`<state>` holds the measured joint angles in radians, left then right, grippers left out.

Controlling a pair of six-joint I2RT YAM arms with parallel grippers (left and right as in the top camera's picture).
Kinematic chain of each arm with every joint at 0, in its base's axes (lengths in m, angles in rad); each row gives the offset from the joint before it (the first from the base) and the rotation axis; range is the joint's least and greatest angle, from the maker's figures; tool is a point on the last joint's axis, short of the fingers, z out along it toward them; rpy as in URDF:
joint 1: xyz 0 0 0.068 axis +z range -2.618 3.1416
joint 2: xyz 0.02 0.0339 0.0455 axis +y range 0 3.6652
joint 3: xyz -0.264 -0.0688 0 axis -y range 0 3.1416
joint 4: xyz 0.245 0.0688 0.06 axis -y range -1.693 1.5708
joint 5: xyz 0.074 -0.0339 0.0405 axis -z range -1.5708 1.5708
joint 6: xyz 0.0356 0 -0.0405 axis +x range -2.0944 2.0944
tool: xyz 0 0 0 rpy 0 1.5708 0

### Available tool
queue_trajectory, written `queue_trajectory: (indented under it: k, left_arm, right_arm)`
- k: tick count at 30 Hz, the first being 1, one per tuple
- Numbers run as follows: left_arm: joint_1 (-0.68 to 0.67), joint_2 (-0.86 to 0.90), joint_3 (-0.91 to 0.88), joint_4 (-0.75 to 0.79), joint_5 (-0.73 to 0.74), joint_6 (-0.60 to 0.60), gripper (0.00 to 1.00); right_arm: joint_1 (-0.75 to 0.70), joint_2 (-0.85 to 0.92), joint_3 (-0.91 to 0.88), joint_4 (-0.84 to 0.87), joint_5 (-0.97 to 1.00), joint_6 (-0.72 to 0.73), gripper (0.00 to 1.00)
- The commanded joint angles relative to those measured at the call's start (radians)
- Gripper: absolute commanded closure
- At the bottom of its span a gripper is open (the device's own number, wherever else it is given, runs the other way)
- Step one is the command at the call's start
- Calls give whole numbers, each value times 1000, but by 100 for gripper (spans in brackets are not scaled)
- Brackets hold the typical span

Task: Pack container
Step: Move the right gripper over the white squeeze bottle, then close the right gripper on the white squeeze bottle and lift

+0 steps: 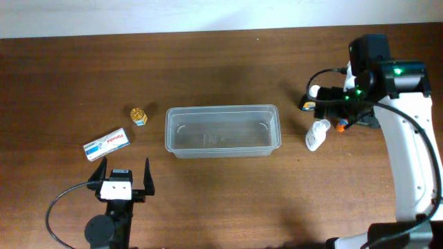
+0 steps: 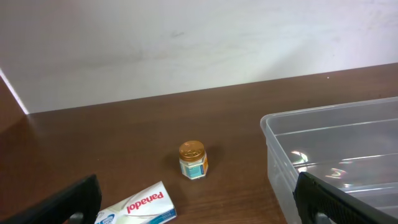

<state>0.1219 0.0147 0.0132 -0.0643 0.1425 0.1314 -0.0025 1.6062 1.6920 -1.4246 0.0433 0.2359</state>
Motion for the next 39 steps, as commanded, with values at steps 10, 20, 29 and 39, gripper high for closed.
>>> queue_trajectory:
  k: [10,20,29,39]
  left_arm:
    - [-1,-9,-5,-4,0,13,1]
    - [-1,-9,-5,-4,0,13,1]
    - [-1,-9,-5,-4,0,13,1]
    - [-1,-9,-5,-4,0,13,1]
  right_arm:
    - [-6,20,-276,249,-64,-29,1]
    - [-5,20,-454,444,-88,-48,0]
    - [-5,23,-538,550,-84,-53,14]
    - [-5,23,-586,615,-46,-85,37]
